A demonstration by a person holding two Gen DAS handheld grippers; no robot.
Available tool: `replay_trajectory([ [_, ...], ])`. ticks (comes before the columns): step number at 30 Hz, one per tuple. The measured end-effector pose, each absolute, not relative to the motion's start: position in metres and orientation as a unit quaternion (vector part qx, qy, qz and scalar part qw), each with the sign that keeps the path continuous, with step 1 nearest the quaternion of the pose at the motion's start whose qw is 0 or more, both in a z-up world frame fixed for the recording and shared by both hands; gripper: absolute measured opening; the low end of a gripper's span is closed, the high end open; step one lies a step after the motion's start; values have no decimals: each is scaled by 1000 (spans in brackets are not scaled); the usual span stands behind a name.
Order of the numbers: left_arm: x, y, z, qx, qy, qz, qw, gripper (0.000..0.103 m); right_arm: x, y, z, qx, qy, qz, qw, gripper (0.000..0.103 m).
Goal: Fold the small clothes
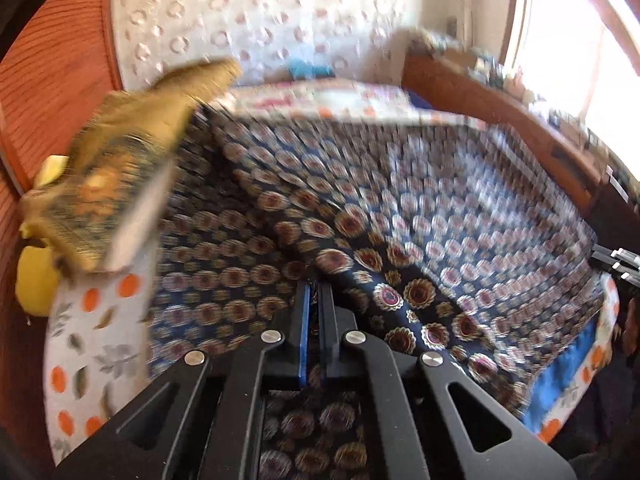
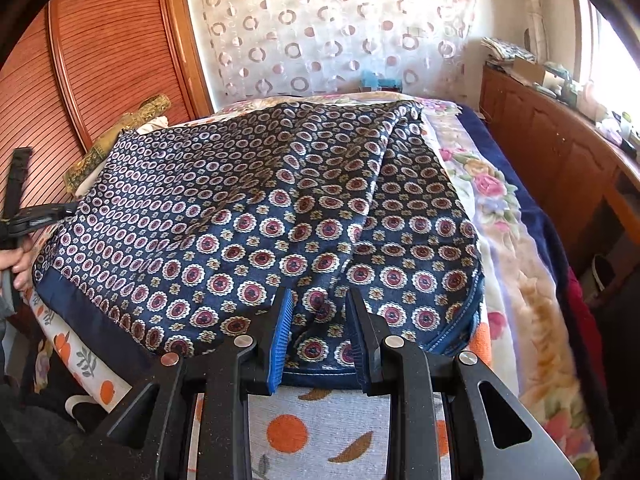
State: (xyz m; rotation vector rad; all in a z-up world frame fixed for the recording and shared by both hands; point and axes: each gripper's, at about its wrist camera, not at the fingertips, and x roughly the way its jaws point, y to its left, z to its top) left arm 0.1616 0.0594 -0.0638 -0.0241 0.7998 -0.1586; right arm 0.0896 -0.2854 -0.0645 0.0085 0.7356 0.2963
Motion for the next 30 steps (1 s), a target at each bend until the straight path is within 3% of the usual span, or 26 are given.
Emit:
replay_trajectory([
  [7,93,104,-48,-80,351,-38,932,4,92,-293,-69,12,361,140,922,28],
  [27,78,114,-78,-93,381,-24,920,5,110,-276,-63,10,362,148,920,28],
  [28,77,115,-76,-95,379,-24,920,8,108,-273,-60,11,358,152,921,28],
  [30,76,119,-73,-93,377,-20,921,25,104,-265,-52,12,350,163,922,28],
])
